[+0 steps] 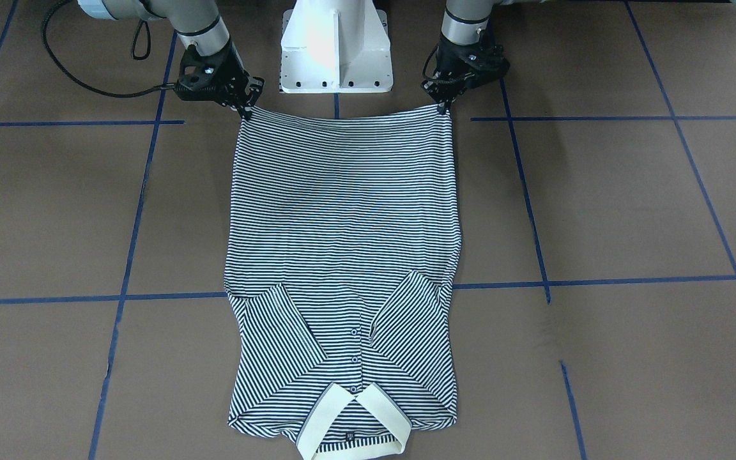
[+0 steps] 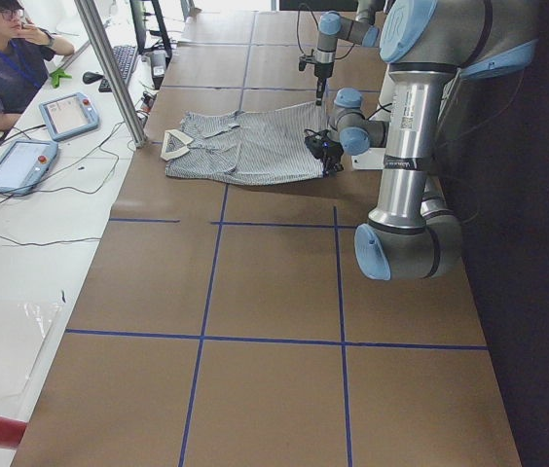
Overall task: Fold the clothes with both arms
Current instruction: 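Lift the hem with both grippers and fold it toward the collar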
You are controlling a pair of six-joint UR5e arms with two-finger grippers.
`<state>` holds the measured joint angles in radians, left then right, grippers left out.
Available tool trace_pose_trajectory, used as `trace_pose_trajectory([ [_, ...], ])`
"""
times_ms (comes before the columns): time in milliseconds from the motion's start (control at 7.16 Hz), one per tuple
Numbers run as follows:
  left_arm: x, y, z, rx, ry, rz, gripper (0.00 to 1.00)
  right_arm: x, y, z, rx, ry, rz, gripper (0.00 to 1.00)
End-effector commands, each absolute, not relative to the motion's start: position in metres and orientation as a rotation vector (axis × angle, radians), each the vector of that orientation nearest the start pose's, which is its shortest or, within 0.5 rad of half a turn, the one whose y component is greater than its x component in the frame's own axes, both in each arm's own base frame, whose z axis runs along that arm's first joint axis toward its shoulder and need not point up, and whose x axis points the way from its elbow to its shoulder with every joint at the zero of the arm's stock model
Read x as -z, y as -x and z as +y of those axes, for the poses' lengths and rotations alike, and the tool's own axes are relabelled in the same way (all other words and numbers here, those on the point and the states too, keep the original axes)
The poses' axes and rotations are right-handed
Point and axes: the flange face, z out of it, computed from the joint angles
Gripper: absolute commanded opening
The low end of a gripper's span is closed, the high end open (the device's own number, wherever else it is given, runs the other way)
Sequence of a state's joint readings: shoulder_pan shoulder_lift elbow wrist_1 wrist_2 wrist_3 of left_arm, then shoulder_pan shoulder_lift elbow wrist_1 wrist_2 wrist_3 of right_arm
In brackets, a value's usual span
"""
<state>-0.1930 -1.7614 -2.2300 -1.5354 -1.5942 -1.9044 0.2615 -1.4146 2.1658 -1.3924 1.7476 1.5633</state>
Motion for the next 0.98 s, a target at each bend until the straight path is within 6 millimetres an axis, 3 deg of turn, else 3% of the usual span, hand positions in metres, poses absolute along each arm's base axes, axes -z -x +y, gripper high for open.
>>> trace_pose_trajectory([
  [0,-0.242,-0.416,-0.163,0.385,0.135,0.804,0.00,-0.272,0.408,-0.200,-0.068,0.106,-1.000,0.00],
  [140,-0.238,-0.417,-0.148,0.387,0.167,0.811,0.00,-0.265,0.396,-0.192,-0.044,0.144,-1.019,0.00],
  [419,-0.226,-0.409,-0.145,0.380,0.180,0.843,0.00,-0.266,0.399,-0.195,-0.045,0.145,-1.017,0.00],
  [559,-0.223,-0.406,-0.159,0.398,0.158,0.854,0.00,-0.267,0.396,-0.222,-0.058,0.089,-1.019,0.00],
  [838,-0.205,-0.391,-0.216,0.434,0.059,0.908,0.00,-0.258,0.388,-0.291,-0.027,-0.075,-1.033,0.00],
])
